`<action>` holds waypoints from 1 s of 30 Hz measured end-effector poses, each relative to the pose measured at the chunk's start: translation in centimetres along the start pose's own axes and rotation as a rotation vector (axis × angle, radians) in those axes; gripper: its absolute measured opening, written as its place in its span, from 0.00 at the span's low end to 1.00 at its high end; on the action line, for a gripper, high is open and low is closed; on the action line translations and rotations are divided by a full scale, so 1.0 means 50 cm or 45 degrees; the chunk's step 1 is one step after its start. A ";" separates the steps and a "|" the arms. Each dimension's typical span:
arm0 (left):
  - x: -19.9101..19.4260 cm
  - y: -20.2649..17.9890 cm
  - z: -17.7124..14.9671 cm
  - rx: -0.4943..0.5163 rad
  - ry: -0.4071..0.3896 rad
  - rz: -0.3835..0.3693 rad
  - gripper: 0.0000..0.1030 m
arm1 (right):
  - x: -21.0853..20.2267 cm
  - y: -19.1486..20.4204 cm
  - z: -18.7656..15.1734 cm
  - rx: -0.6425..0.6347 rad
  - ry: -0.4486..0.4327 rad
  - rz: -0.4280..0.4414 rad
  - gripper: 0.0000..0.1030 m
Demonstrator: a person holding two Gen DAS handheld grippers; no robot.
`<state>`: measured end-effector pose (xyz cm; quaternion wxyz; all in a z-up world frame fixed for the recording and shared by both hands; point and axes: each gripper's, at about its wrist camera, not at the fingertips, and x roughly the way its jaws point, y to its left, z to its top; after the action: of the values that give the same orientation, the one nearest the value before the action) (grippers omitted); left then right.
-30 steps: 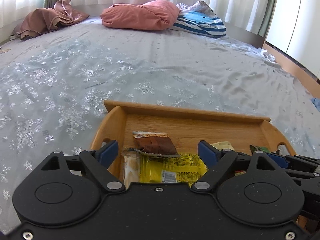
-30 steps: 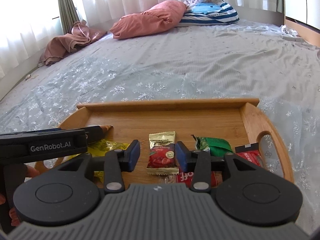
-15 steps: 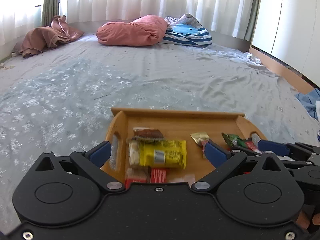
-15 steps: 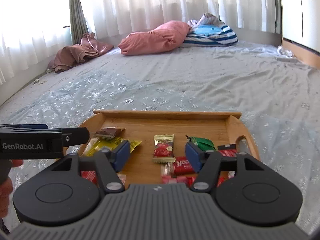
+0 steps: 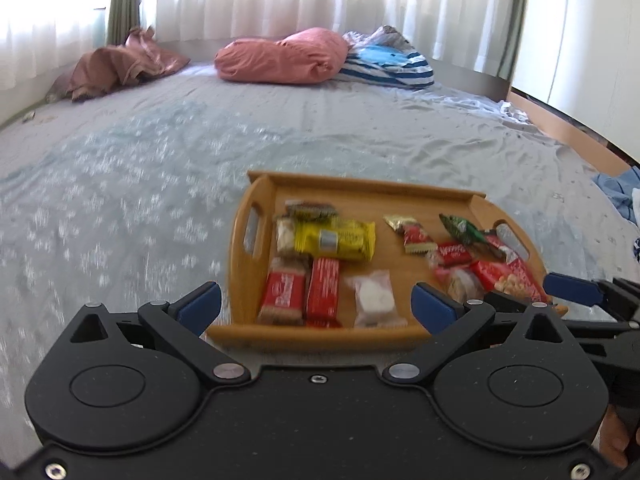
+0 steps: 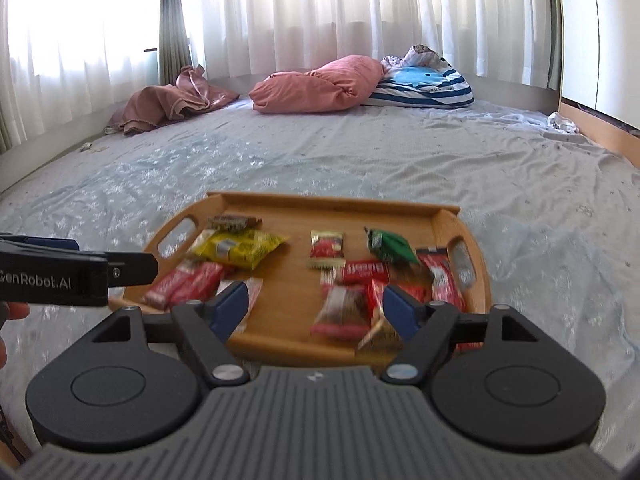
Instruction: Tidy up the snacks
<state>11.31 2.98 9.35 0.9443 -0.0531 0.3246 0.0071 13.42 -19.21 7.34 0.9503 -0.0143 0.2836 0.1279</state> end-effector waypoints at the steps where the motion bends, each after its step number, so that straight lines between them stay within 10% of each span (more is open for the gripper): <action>1: 0.005 0.002 -0.007 -0.008 0.012 0.005 0.98 | -0.001 0.001 -0.008 -0.004 0.002 -0.006 0.83; 20: 0.139 -0.027 -0.116 0.039 0.152 0.121 0.99 | 0.070 -0.044 -0.131 0.007 0.122 -0.178 1.00; 30: 0.150 -0.033 -0.142 0.076 0.049 0.115 1.00 | 0.087 -0.049 -0.152 0.027 0.103 -0.166 1.00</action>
<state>12.94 0.43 -0.65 0.9378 -0.0102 0.3447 0.0392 13.46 -21.31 -1.52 0.9444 -0.0278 0.3216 0.0619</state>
